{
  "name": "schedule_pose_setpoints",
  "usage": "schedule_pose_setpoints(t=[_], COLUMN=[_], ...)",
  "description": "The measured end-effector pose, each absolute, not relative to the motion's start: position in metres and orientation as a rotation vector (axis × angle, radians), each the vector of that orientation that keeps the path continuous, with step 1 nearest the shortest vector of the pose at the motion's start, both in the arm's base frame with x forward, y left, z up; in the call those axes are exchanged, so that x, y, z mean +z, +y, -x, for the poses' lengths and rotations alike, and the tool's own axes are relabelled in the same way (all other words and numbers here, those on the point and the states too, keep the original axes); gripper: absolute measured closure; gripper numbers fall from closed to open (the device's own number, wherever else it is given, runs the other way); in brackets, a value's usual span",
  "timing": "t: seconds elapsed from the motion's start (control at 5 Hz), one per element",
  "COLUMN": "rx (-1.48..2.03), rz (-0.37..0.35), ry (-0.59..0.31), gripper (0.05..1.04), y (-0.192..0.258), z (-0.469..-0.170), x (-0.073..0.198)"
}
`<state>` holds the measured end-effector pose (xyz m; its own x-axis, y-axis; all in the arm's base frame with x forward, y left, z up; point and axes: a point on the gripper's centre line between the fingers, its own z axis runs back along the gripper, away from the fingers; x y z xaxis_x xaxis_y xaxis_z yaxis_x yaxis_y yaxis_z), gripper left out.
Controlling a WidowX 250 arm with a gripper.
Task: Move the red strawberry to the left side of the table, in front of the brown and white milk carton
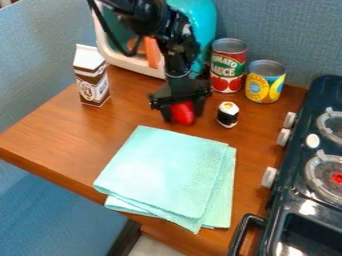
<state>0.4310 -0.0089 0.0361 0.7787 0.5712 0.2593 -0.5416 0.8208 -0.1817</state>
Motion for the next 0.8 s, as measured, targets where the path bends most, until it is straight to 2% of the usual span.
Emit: schedule_pose_setpoints(t=[0.2, 0.6, 0.8], rx=[0.505, 0.427, 0.35], rz=[0.155, 0.061, -0.018], ry=[-0.321, -0.167, -0.082], gripper=[0.24, 0.24, 0.24], y=[0.013, 0.065, 0.084], z=[-0.407, -0.338, -0.316], x=[0.067, 0.071, 0.063])
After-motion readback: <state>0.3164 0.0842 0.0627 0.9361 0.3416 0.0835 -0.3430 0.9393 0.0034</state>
